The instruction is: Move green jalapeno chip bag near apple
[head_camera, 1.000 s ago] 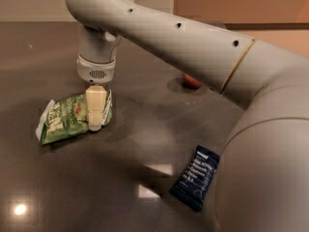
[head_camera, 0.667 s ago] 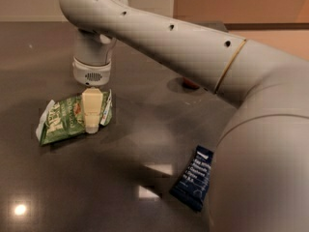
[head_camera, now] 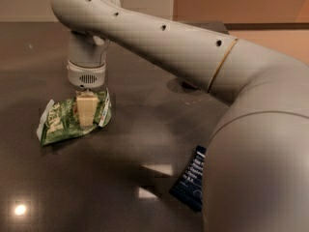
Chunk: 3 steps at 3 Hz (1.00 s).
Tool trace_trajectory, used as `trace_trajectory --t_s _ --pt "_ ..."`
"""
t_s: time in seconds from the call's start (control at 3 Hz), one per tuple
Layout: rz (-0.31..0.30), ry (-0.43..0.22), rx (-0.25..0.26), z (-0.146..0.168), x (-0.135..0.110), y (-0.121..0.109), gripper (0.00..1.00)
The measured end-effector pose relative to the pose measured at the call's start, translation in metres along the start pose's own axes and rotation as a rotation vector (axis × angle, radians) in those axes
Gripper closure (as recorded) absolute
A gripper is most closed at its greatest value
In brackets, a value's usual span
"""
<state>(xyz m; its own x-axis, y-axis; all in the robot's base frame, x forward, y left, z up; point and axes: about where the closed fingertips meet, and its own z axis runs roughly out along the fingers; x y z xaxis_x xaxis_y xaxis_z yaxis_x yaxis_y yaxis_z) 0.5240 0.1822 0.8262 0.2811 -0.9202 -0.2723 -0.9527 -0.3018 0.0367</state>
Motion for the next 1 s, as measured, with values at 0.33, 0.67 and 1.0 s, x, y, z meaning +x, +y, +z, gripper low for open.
trace_trajectory --t_s 0.33,0.67,1.0 --pt "-0.006 -0.003 0.006 -0.006 0.003 0.002 0.64" --pt "-0.001 0.003 0.029 -0.024 0.021 0.000 0.86" --pt "-0.003 0.032 0.069 -0.051 0.051 -0.005 1.00"
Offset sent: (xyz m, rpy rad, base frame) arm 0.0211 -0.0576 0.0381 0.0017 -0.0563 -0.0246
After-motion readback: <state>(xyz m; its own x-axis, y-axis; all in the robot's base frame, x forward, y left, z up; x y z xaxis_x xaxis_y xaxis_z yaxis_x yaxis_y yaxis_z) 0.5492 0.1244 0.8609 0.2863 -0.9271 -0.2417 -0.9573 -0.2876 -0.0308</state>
